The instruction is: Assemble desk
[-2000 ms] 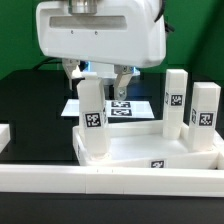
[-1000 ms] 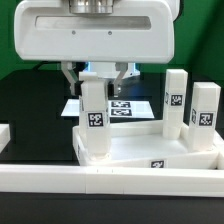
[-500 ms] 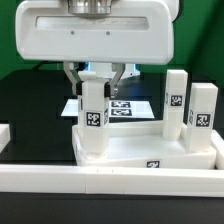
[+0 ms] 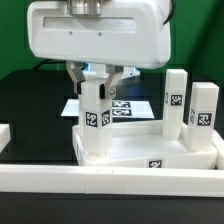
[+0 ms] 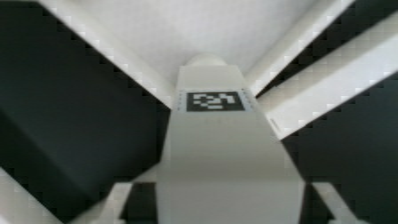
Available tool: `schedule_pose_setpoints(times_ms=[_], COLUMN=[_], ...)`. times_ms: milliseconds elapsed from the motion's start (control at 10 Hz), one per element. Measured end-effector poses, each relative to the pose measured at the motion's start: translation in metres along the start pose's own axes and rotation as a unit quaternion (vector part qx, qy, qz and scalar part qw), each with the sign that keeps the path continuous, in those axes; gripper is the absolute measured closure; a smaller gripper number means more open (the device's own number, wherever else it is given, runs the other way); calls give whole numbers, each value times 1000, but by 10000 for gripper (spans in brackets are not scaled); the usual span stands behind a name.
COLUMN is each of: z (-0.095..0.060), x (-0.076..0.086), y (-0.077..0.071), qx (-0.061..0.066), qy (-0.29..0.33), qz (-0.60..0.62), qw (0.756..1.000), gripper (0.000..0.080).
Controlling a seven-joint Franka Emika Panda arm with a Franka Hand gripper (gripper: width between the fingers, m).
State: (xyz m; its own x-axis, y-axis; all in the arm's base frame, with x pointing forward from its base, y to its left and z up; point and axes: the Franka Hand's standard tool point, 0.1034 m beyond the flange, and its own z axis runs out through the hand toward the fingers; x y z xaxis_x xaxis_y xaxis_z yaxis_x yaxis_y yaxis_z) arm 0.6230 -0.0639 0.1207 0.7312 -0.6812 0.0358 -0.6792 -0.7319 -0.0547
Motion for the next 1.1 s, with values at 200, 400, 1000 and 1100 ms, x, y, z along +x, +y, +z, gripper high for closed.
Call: schedule_pose_setpoints(times_ms=[200,400,1000,1100], z=[0,1,2,2], x=[-1,-1,-4,-4], y=[-1,-1,-5,-5], qx=[0,2,5,5], qy=[0,-2,-7,-7], qz=[92,176,437,436], qw=[996,984,899,900], gripper=[511,510,509,498])
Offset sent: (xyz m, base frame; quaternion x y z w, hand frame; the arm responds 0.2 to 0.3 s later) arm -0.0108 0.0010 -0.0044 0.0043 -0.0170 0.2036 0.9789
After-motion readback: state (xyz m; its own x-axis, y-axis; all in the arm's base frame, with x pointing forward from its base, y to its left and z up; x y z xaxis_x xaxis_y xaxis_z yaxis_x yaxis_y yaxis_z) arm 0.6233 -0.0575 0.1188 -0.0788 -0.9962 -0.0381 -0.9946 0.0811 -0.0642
